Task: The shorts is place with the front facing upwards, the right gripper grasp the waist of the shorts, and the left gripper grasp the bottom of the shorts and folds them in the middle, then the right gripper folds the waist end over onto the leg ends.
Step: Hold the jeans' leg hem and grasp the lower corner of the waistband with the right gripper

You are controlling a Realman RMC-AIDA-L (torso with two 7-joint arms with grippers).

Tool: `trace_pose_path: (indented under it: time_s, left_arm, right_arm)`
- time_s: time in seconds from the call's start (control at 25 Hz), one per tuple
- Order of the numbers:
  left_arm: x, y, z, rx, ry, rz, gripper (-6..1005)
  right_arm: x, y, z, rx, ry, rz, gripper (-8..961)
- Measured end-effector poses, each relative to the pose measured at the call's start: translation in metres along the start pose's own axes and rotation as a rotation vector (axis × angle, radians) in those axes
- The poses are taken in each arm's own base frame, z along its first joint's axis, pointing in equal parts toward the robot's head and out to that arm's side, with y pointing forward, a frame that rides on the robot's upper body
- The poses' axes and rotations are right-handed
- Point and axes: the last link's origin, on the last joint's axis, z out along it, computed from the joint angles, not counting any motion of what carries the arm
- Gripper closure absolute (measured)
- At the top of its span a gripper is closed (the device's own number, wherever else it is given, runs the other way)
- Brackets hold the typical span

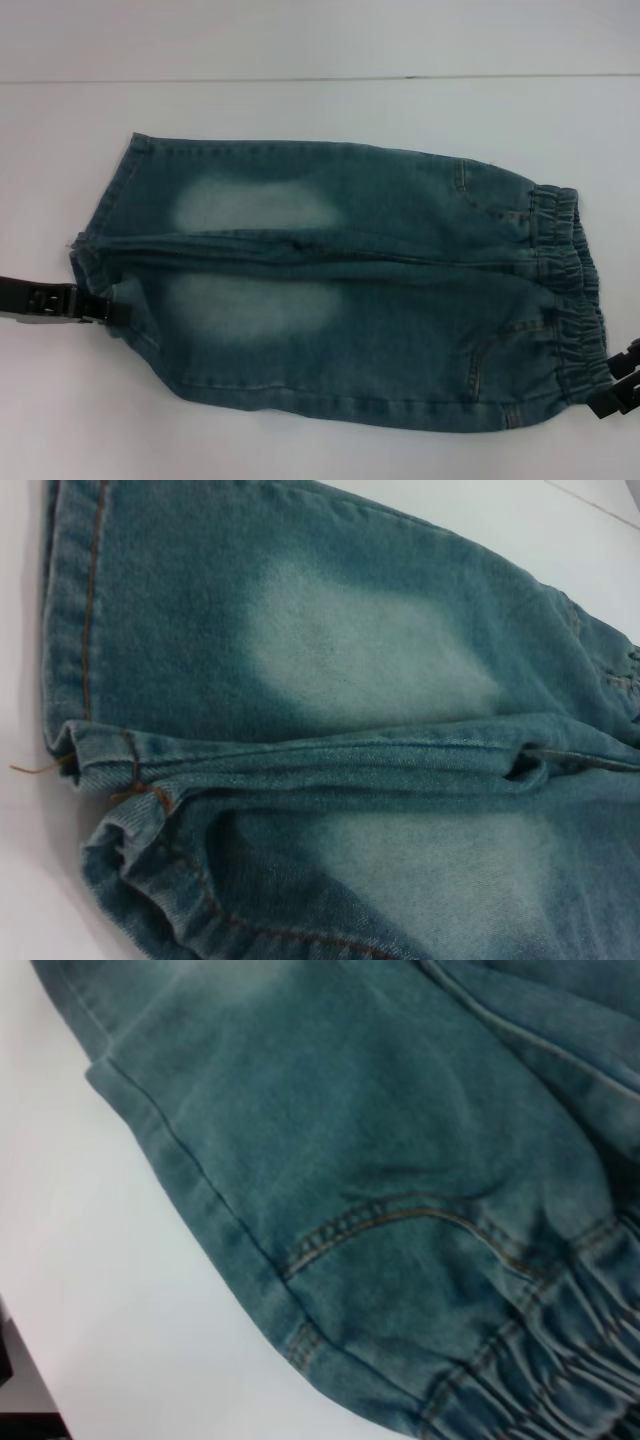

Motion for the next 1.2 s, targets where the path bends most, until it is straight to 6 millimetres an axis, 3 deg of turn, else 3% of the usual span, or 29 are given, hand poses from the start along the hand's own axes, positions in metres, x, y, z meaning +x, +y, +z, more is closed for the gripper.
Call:
trace_pose_path:
  time_s: [0.44, 0.64, 0.76, 1.2]
  left_arm:
    - [0.0, -0.001, 0.001, 0.007, 0.005, -0.003, 920]
    - [0.0, -0.001, 0.001, 0.006, 0.006, -0.002, 920]
    - [0.0, -0.001, 0.001, 0.005, 0.005, -0.001, 920]
    - [0.0, 0.0, 0.003, 0.001, 0.005, -0.002, 920]
  right_arm:
    - [-0.008, 0.013, -0.001, -0.084, -0.065, -0.089, 69]
    - [-0.006, 0.012, 0.0, -0.075, -0.055, -0.105, 139]
    - [-0.007, 0.012, 0.001, -0.072, -0.051, -0.106, 361]
    - [-0.006, 0.011, 0.002, -0.063, -0.055, -0.096, 606]
